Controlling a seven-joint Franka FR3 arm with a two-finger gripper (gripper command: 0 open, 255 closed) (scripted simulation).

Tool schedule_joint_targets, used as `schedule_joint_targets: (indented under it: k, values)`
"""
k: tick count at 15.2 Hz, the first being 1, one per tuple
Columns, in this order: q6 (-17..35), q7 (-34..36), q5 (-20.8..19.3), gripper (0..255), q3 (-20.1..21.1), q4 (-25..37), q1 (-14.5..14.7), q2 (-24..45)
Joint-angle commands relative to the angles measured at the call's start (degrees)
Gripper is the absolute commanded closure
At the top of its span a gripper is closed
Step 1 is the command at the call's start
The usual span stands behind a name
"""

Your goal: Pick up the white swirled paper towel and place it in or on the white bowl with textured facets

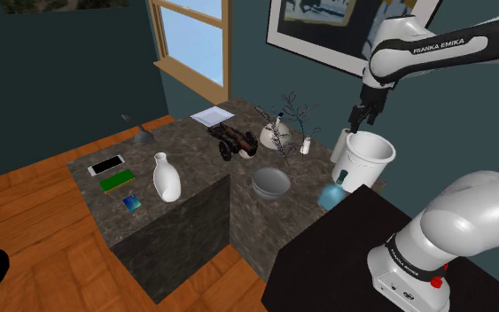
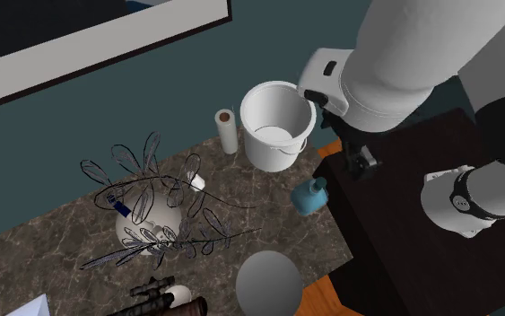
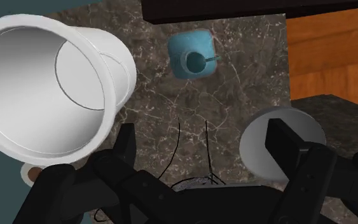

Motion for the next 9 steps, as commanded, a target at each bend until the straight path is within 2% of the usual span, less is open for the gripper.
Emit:
schedule_joint_targets:
  k: [1,5,9]
  values:
    - [3.9,-2.2,-0.1,0,-2.1,0.6,-0.3,3.7]
    - [10.7,-7.3,1.5,0,-6.1,3.6,-0.3,12.1]
    - [16.6,-13.7,5.9,0,-9.4,7.8,-0.3,21.3]
